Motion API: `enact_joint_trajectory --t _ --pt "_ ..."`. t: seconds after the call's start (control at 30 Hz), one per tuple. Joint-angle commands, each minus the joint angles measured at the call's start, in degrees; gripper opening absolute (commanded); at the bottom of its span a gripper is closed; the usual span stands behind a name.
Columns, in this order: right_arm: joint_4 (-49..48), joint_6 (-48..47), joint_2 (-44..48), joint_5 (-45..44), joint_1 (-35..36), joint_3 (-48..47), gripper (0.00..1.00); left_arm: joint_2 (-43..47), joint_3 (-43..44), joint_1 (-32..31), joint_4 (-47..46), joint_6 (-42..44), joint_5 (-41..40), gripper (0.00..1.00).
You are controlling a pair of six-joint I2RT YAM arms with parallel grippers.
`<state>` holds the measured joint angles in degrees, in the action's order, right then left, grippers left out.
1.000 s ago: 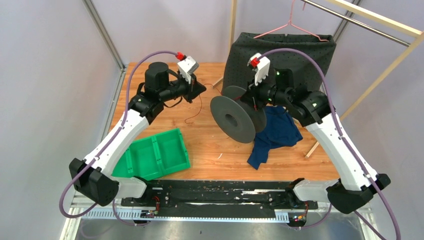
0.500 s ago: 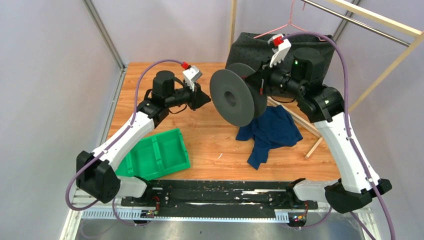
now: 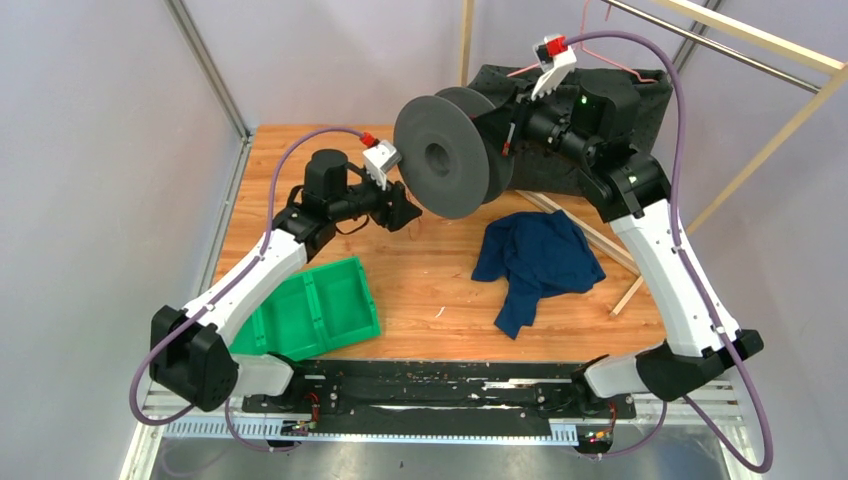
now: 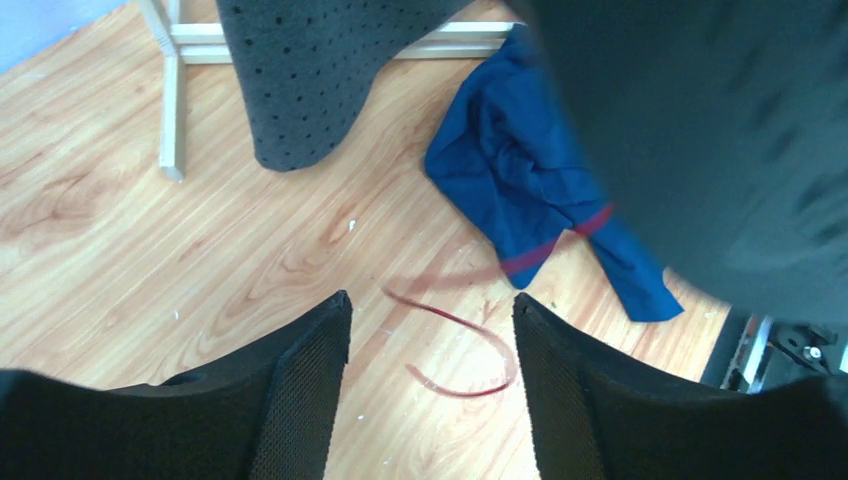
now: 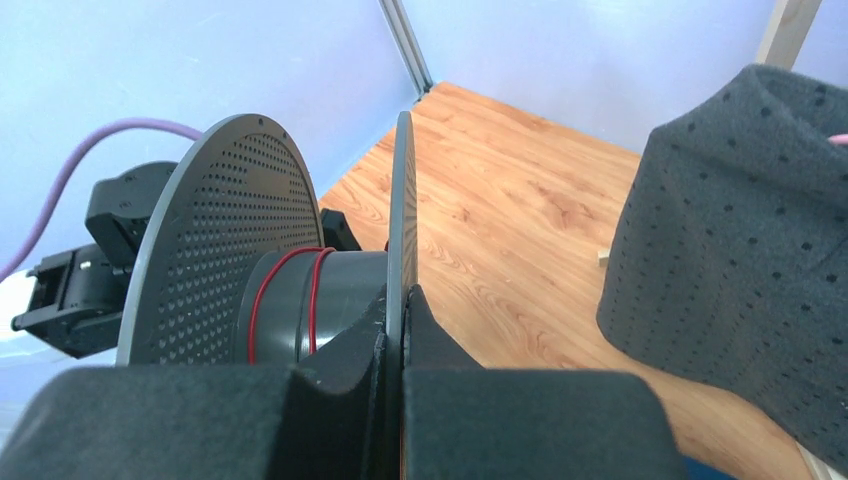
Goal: Wrap the cables
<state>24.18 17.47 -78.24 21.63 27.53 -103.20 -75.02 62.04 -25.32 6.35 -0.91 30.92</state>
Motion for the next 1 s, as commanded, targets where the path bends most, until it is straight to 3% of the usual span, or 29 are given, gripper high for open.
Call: enact_joint_trajectory --t 0.0,0.23,0.37,0.77,0.87,0.97 --pt "-6.23 2.2 -0.11 1.14 -0.72 -4.83 0.01 2.25 -2.45 0.71 -1.22 1.58 -3.33 0.66" --pt "-6.26 2.65 -1.89 0.96 -0.72 -6.79 0.01 4.86 -6.63 1.14 -4.64 1.17 -6.31 0.78" --pt "-6.26 2.58 -2.57 1.06 -0.74 -7.15 0.01 5.22 -7.55 1.33 -4.66 1.85 -7.47 0.78" --pt "-6.26 2.38 -3.39 1.26 -0.94 -7.27 0.01 14.04 -19.19 1.35 -5.74 24.5 -5.3 0.79" --pt "-6.3 2.48 -3.57 1.42 -0.85 -7.28 0.01 14.38 -20.59 1.33 -6.1 25.65 -7.42 0.78" --pt "-6.43 2.49 -3.74 1.57 -0.97 -7.28 0.01 14.85 -23.76 1.33 -13.82 23.67 -8.53 0.76"
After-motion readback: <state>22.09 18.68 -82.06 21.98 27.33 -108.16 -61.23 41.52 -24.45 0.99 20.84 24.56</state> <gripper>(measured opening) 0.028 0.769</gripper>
